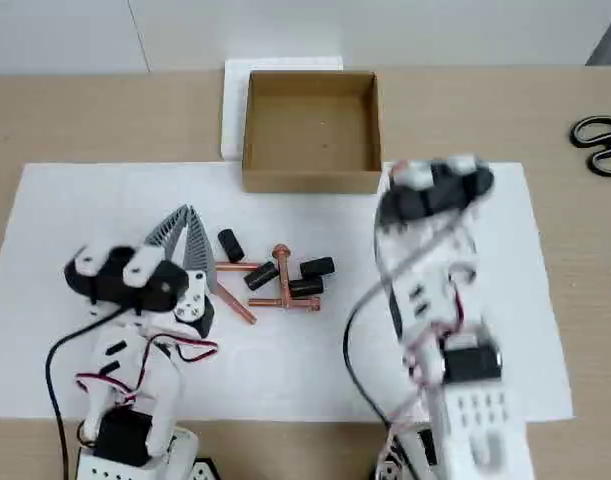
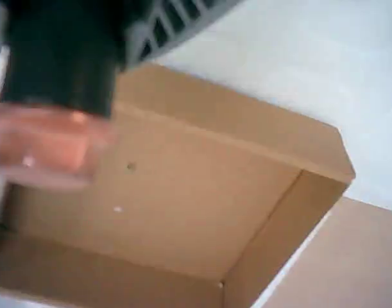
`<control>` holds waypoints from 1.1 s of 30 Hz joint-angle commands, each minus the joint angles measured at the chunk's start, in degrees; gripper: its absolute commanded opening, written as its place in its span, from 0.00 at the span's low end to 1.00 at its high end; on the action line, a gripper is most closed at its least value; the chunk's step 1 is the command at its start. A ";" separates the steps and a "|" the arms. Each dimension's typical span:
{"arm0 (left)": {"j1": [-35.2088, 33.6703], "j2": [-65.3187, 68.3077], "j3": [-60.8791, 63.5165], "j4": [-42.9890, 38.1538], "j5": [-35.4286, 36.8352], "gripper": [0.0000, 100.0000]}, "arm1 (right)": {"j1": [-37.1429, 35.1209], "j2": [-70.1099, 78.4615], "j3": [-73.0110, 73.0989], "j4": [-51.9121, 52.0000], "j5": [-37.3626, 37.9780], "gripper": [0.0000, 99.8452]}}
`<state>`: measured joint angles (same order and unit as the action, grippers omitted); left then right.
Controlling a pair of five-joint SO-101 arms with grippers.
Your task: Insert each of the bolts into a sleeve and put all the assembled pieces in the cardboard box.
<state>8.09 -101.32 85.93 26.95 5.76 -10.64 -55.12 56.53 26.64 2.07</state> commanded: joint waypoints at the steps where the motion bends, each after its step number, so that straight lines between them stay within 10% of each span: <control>1: -0.26 -3.16 1.63 -2.02 0.09 0.01 | 0.48 25.54 -16.18 -8.57 0.26 0.00; 27: -0.35 -2.73 1.63 -2.11 -0.18 0.01 | -1.63 114.24 -104.35 -8.04 0.44 0.01; 33: -0.35 -2.73 1.63 -1.93 -0.18 0.01 | -1.80 119.43 -111.65 0.66 0.44 0.20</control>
<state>8.00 -103.34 87.60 26.15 5.85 -12.13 64.26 -49.76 24.35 2.07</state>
